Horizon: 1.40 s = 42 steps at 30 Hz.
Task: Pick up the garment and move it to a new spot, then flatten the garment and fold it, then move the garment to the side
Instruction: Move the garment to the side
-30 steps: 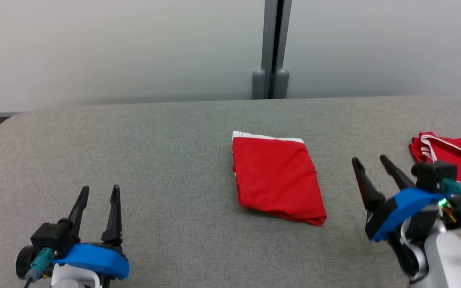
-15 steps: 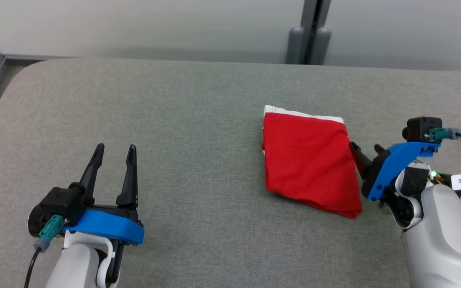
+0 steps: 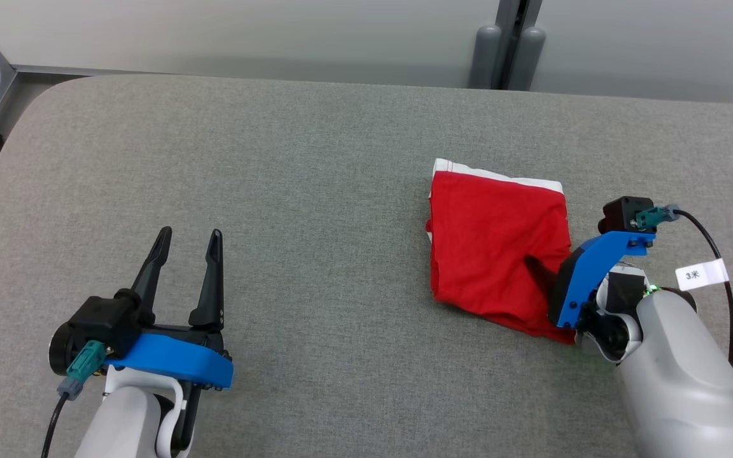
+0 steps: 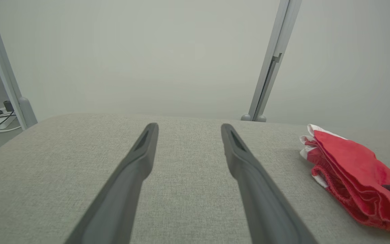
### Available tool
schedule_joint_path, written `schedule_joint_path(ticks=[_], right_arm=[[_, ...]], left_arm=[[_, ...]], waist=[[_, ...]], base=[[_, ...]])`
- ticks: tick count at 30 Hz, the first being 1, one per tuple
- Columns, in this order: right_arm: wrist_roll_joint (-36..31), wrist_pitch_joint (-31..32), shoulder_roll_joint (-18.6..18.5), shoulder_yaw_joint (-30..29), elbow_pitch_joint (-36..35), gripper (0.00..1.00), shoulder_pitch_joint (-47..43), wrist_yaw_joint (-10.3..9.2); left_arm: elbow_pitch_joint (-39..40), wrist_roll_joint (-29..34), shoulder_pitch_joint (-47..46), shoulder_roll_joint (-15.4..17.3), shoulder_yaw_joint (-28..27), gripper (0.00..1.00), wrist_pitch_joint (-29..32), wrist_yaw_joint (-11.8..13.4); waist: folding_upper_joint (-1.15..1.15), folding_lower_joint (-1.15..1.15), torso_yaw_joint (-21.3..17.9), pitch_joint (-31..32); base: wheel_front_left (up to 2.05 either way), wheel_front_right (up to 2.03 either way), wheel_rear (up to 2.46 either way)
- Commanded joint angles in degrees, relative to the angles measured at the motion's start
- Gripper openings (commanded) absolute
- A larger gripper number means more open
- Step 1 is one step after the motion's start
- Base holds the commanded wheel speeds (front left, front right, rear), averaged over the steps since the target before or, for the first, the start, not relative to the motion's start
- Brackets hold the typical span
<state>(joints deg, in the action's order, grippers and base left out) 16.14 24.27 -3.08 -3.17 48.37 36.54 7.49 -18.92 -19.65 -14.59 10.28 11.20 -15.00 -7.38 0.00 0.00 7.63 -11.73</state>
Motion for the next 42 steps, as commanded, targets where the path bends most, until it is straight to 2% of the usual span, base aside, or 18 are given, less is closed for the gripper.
schedule_joint_path(ticks=[1,2,5,8,12,19,26,34,38,42], right_arm=[[-0.08,0.55,0.34,1.12,1.42,0.23,-0.17,0.0],[-0.24,0.3,0.35,1.83,1.48,0.0,0.07,0.0],[-1.7,-0.09,-0.02,3.86,0.91,0.0,1.32,-0.01],[-2.81,0.35,-2.16,7.51,-0.61,0.0,2.8,-0.04],[-1.83,2.05,-4.86,15.54,-4.72,0.0,5.41,-0.01],[2.48,6.72,-12.85,25.97,-14.03,0.0,10.34,-0.01],[4.04,9.22,-21.48,32.31,-19.71,0.0,15.78,-0.01],[4.78,7.4,-29.43,34.89,-18.7,0.0,19.67,-0.01],[3.6,6.05,-32.73,33.49,-17.38,0.0,19.93,-0.01],[0.06,1.88,-35.63,30.54,-14.8,0.0,19.51,-0.01]], left_arm=[[0.02,-0.2,-1.32,0.18,-0.17,1.0,-0.22,-0.12],[0.08,-0.24,-1.28,0.23,-0.3,1.0,-0.22,-0.12],[0.27,-0.29,-1.07,0.27,-0.33,1.0,-0.22,-0.12],[0.71,-0.43,-0.71,0.2,-0.69,1.0,-0.22,-0.12],[1.65,-0.14,0.22,0.26,-1.59,1.0,-0.23,-0.13],[2.97,0.39,-0.18,-0.36,-1.9,1.0,-0.22,-0.13],[3.93,0.78,-2.79,-0.3,-0.83,1.0,-0.23,-0.12],[5.25,1.59,-6.03,1.75,1.34,1.0,-0.23,-0.12],[6.23,1.96,-7.22,3.54,1.61,1.0,-0.23,-0.12],[7.69,2.3,-8.43,5.59,1.91,1.0,0.01,-0.12]], waist=[[0.0,0.0,-0.37,-0.1],[0.0,0.0,-0.66,-0.19],[0.0,0.0,-1.59,-0.41],[0.0,0.0,-3.23,-0.57],[0.0,0.0,-6.45,-0.62],[0.0,0.0,-13.19,-1.56],[0.0,0.0,-19.48,-4.55],[0.0,0.0,-24.67,-9.95],[0.0,0.0,-25.94,-12.9],[0.0,0.0,-26.39,-16.29]], base=[[0.0,0.0,0.0],[0.0,0.0,0.0],[0.0,0.0,0.0],[0.0,0.0,0.0],[0.0,0.0,0.0],[0.0,0.0,0.0],[0.0,0.0,0.0],[0.0,0.0,0.0],[0.0,0.0,0.0],[0.0,0.0,0.0]])
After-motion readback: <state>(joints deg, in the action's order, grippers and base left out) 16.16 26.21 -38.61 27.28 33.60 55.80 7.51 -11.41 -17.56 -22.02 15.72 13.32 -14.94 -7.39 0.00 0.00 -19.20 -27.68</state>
